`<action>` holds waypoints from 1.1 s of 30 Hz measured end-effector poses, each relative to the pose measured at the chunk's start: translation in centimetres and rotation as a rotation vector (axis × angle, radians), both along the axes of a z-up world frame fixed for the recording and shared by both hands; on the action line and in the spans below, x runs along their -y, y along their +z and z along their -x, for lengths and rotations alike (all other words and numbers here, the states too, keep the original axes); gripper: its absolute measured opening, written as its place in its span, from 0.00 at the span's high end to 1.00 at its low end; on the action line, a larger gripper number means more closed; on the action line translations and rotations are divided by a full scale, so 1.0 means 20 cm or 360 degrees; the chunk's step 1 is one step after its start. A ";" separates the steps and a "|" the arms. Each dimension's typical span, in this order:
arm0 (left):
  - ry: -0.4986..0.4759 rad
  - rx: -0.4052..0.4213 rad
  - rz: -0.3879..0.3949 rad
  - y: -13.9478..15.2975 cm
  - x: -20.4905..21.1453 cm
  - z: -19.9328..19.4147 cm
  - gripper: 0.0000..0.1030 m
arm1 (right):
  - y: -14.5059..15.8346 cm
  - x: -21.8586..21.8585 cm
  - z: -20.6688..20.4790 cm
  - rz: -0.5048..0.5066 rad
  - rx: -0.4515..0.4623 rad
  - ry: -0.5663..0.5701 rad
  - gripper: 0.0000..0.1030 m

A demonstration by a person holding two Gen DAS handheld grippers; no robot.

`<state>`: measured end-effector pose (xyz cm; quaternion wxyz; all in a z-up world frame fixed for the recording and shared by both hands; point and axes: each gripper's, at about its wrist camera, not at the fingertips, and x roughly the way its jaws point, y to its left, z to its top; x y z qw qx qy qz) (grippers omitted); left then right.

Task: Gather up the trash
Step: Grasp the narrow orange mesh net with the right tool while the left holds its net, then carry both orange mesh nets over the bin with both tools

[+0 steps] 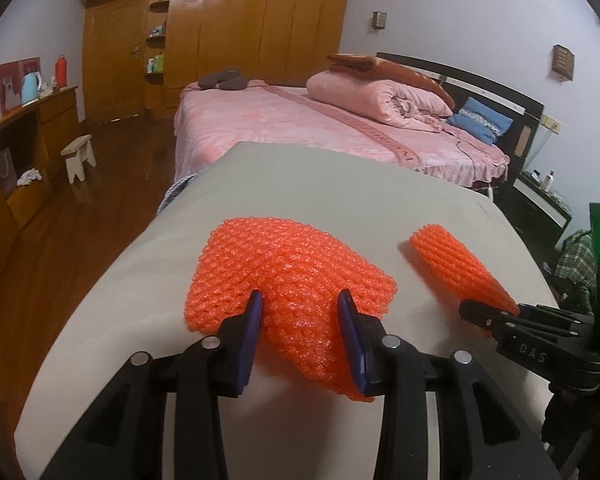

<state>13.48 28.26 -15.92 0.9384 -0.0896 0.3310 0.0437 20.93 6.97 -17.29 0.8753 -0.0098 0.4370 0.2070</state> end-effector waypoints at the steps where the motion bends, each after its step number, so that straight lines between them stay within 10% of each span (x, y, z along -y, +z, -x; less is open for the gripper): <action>1: -0.0013 0.0003 -0.0002 0.01 0.02 0.00 0.63 | 0.01 0.01 0.01 -0.0005 0.0006 -0.0004 0.76; 33: -0.0376 0.0248 0.0005 0.48 0.83 0.05 0.63 | 0.56 0.81 0.35 -0.0075 0.0365 -0.0280 0.76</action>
